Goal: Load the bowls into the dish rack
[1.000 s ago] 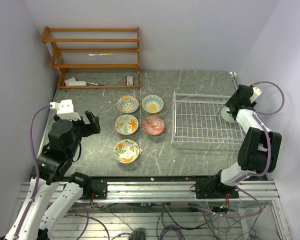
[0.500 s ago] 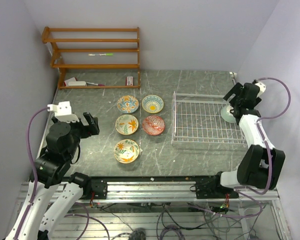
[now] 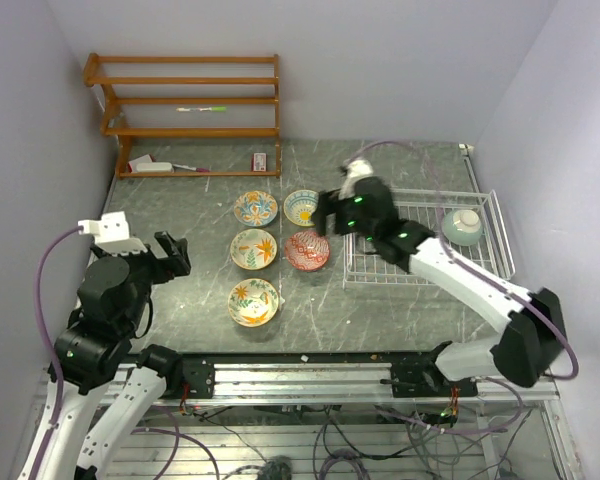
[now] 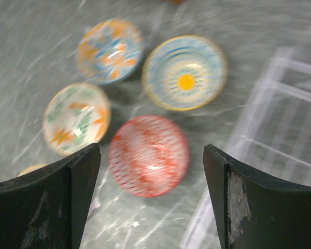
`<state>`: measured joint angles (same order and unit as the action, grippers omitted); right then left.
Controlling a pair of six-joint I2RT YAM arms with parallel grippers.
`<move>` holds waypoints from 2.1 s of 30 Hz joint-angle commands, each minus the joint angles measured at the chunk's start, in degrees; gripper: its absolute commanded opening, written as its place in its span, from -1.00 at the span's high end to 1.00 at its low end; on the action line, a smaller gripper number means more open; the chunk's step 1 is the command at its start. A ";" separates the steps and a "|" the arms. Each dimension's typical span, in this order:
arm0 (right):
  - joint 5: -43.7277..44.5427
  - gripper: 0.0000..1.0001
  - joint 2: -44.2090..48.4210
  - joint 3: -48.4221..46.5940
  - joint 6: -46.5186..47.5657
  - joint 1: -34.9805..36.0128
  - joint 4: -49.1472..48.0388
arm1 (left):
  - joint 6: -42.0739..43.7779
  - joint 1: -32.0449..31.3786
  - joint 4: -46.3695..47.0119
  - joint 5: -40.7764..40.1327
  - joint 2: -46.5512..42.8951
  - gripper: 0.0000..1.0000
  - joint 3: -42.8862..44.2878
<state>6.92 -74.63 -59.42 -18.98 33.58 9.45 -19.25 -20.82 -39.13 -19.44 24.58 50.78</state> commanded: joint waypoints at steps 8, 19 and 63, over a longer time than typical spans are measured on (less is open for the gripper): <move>6.76 -0.50 -19.18 -9.01 5.55 19.68 6.21 | -1.35 0.43 -2.45 -2.34 -2.85 -0.97 4.34; 8.10 -0.02 -27.65 -7.72 6.77 20.06 5.40 | -1.40 0.43 -2.18 -2.76 -4.56 -0.97 3.91; -40.96 1.00 17.78 16.71 -14.07 -25.86 -20.10 | 0.12 0.44 -2.70 -0.60 -2.86 -0.97 5.80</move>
<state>-30.76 -59.40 -44.84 -28.99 15.31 -3.66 -20.10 -20.82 -42.00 -21.21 21.06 54.94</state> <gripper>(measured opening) 0.034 0.984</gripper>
